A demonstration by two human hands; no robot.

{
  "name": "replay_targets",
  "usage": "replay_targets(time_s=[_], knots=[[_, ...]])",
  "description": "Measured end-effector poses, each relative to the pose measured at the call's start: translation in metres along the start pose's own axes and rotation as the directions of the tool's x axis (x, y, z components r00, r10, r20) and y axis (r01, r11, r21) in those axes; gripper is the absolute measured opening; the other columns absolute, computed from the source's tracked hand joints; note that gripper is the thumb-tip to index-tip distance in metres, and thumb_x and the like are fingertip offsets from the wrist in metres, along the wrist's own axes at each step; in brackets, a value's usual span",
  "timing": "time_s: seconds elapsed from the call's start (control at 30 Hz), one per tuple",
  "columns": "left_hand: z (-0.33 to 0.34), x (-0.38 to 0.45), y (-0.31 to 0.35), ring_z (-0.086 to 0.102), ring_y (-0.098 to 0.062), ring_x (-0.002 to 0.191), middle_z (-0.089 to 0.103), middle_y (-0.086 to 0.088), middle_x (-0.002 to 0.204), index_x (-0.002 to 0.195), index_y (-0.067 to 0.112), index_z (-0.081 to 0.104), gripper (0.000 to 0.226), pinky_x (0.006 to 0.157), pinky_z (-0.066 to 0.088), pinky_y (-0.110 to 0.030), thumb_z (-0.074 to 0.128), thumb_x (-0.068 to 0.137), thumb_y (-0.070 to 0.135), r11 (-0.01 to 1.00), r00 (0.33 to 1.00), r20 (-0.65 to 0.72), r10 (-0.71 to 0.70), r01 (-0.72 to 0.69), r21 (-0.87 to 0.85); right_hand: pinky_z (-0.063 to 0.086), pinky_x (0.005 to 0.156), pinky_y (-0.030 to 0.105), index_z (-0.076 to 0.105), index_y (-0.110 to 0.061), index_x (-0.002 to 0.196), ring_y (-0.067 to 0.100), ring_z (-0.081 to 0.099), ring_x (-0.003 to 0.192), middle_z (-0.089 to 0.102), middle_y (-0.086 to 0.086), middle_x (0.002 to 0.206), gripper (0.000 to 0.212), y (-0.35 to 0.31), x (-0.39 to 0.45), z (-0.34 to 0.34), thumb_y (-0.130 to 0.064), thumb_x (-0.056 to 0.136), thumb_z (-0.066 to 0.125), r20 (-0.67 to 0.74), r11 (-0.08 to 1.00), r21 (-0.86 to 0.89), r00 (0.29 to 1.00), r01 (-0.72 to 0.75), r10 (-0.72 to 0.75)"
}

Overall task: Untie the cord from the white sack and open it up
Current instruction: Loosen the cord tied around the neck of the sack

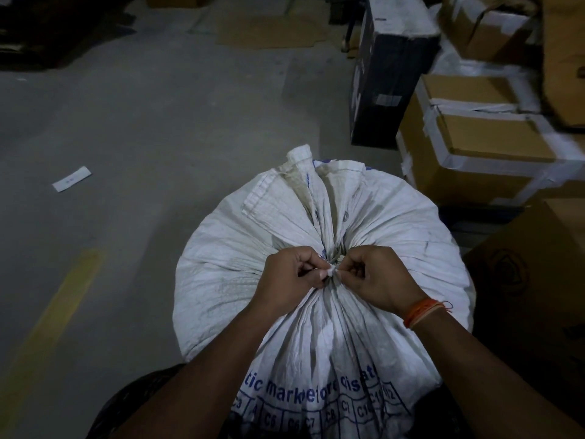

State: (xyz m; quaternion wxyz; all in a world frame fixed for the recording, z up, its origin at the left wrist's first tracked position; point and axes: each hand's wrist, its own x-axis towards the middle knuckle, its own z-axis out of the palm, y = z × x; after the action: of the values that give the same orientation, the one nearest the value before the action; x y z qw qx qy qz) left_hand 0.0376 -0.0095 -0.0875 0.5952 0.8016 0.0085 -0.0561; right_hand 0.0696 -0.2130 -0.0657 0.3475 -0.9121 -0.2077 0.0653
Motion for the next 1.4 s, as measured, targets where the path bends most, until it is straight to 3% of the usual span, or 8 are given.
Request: replay_targets(time_s=[0.13,0.3,0.67,0.87,1.1,1.4], knots=[[0.0,0.0,0.0,0.078,-0.021,0.071,0.079,-0.008,0.076,0.089,0.01,0.08,0.009,0.074,0.064,-0.032,0.077,0.088,0.001,1.0,1.0,0.002,-0.001,0.001,-0.004,0.053,0.06,0.024,0.071,-0.025,0.074,0.006,0.064,0.063,0.069,-0.01,0.069,0.012,0.0,-0.001,0.002,-0.017,0.08,0.078,-0.016,1.0,0.014,1.0,0.013,-0.013],[0.001,-0.001,0.001,0.078,-0.023,0.072,0.08,-0.008,0.077,0.089,0.012,0.08,0.009,0.076,0.064,-0.038,0.078,0.088,0.004,1.0,1.0,0.003,0.009,-0.009,0.002,0.055,0.06,0.028,0.072,-0.023,0.075,0.007,0.065,0.062,0.07,-0.008,0.069,0.009,-0.001,-0.002,0.0,-0.019,0.079,0.079,-0.008,0.999,0.033,1.0,0.019,-0.019],[0.002,0.0,0.0,0.079,-0.021,0.072,0.08,-0.007,0.078,0.09,0.01,0.079,0.009,0.08,0.066,-0.045,0.076,0.088,0.001,1.0,1.0,-0.008,-0.005,0.005,-0.012,0.045,0.061,0.007,0.072,-0.019,0.075,0.004,0.064,0.068,0.068,-0.011,0.069,0.01,0.003,-0.006,-0.017,-0.011,0.078,0.079,0.016,0.998,0.018,0.998,0.057,-0.057],[0.002,0.001,-0.002,0.079,-0.02,0.071,0.08,-0.005,0.076,0.088,0.014,0.079,0.011,0.08,0.065,-0.047,0.077,0.088,0.003,1.0,1.0,-0.004,-0.011,0.011,0.011,0.049,0.061,0.012,0.075,-0.019,0.077,0.006,0.064,0.072,0.069,-0.01,0.071,0.008,0.003,-0.004,-0.008,-0.012,0.079,0.079,0.004,0.999,0.015,0.999,0.037,-0.037],[0.002,0.001,0.0,0.079,-0.021,0.07,0.079,-0.004,0.075,0.088,0.014,0.079,0.012,0.078,0.064,-0.044,0.076,0.088,0.002,1.0,1.0,-0.006,-0.007,0.007,0.015,0.044,0.061,0.006,0.074,-0.018,0.078,0.0,0.06,0.064,0.069,-0.009,0.073,0.009,-0.001,0.0,-0.002,-0.01,0.079,0.078,-0.002,1.0,0.014,1.0,0.019,-0.019],[0.001,-0.001,0.003,0.079,-0.021,0.071,0.08,-0.006,0.079,0.091,0.008,0.079,0.007,0.077,0.065,-0.039,0.076,0.089,0.002,1.0,1.0,-0.016,-0.019,0.019,-0.008,0.054,0.062,0.022,0.072,-0.022,0.075,0.007,0.064,0.067,0.067,-0.01,0.07,0.011,0.001,-0.008,-0.02,-0.016,0.077,0.081,-0.004,0.999,0.018,0.999,0.047,-0.047]])
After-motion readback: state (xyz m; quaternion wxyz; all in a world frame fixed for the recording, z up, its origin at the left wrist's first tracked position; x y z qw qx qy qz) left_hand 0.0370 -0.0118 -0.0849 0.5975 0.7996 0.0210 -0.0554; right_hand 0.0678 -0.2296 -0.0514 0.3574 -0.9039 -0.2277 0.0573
